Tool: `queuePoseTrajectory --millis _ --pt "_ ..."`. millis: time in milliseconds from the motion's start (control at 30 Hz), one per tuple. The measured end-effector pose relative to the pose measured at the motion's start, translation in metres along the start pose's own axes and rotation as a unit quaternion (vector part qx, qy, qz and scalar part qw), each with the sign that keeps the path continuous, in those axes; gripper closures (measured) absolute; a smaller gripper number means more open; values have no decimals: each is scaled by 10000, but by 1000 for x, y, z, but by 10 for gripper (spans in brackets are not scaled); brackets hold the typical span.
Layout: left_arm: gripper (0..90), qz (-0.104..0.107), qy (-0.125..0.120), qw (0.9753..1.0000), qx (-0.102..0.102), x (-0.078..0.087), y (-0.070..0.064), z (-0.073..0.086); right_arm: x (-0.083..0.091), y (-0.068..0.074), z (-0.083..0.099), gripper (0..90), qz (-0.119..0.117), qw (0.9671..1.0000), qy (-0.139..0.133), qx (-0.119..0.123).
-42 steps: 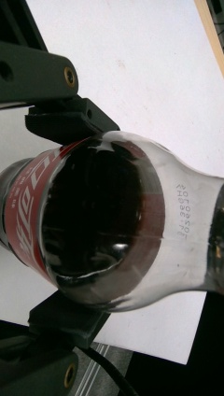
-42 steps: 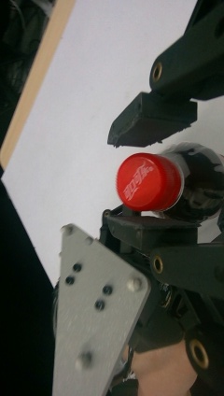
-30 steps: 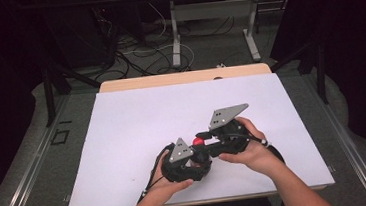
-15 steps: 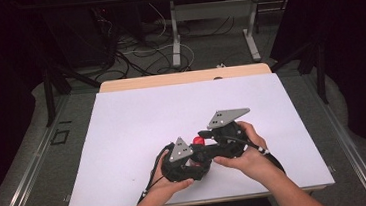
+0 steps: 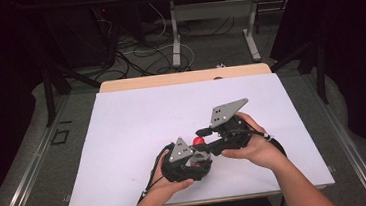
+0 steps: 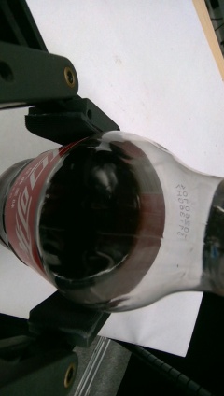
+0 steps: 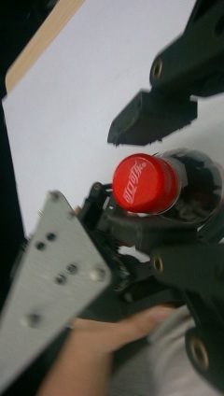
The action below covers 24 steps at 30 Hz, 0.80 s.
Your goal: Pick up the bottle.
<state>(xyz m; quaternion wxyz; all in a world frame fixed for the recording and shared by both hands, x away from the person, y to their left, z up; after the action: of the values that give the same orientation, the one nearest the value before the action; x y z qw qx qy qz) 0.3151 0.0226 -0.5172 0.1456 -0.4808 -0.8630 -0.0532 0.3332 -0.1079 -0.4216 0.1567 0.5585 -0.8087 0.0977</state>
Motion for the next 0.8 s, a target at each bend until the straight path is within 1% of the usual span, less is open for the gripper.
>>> queuePoseTrajectory --millis 33,67,133,200,233,267,300,333,367,400,433,467,533,567,600,633,667,700,733,767,800 --pt "299 -21 17 10000 36 1 0 0 0 2 -1 512 236 9996 -81 -116" --pt "299 -49 -27 10000 29 0 1 0 1 5 -1 521 443 9988 -57 -185" --pt "299 -75 -24 10000 28 0 1 0 1 9 -1 517 806 9961 -70 -357" --pt "299 -58 4 10000 -3 1 2 0 -2 12 0 512 961 9944 -63 -426" --pt "299 -72 -43 10000 49 0 1 -1 -2 14 1 515 1031 9933 13 -523" --pt "299 -72 -43 10000 49 0 1 -1 -2 14 1 515 1031 9933 13 -523" --pt "299 -68 -45 10000 56 0 1 -1 -5 16 2 529 1102 9919 57 -620" --pt "299 -65 -52 10000 43 1 0 -1 -6 16 3 558 1147 9912 37 -660" --pt "299 -70 -51 10000 38 1 -1 -1 -8 16 4 576 1172 9910 76 -638" --pt "299 -36 -21 10000 -15 1 0 -1 -9 16 4 579 1085 9923 125 -586" --pt "299 -31 -11 10000 -4 2 -1 -2 -9 15 4 581 1009 9932 136 -566" --pt "299 -29 -29 10000 -41 2 -1 -2 -9 14 4 583 889 9945 151 -533" --pt "300 -1 -43 10000 -5 2 -2 -2 -9 9 2 587 509 9978 196 -389" --pt "300 -12 -44 10000 -35 2 -1 -2 -9 6 2 587 341 9984 192 -406" --pt "300 -28 -49 10000 -47 2 -2 -3 -8 4 2 587 130 9991 215 -328" --pt "300 -21 -31 10000 -21 2 -2 -2 -8 1 2 588 -81 9995 248 -190" --pt "300 33 4 10000 -29 3 -3 -3 -8 -1 2 588 -202 9995 216 -151" --pt "300 13 -74 9999 -67 2 -4 -3 -8 -3 1 589 -451 9986 281 -66" --pt "300 98 -28 9999 -98 3 -6 -3 -9 -4 1 591 -680 9972 261 189" --pt "300 168 -25 9998 -66 3 -7 -3 -9 -5 0 593 -963 9945 267 311" --pt "300 174 -65 9998 -82 2 -8 -3 -9 -8 0 597 -1210 9914 291 409"
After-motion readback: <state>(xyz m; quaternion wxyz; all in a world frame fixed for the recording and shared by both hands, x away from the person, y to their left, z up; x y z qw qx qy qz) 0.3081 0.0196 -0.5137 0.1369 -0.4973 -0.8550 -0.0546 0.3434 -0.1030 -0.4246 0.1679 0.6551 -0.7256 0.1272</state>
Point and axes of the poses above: each handheld gripper's, and its own axes: x roughly backward along the jaws, z roughly out of its underside, y roughly to its left, the point moved 4 cm from there along -x, roughly forward along the jaws, and after that the axes turned 14 degrees about -y, right-handed, at the moved point
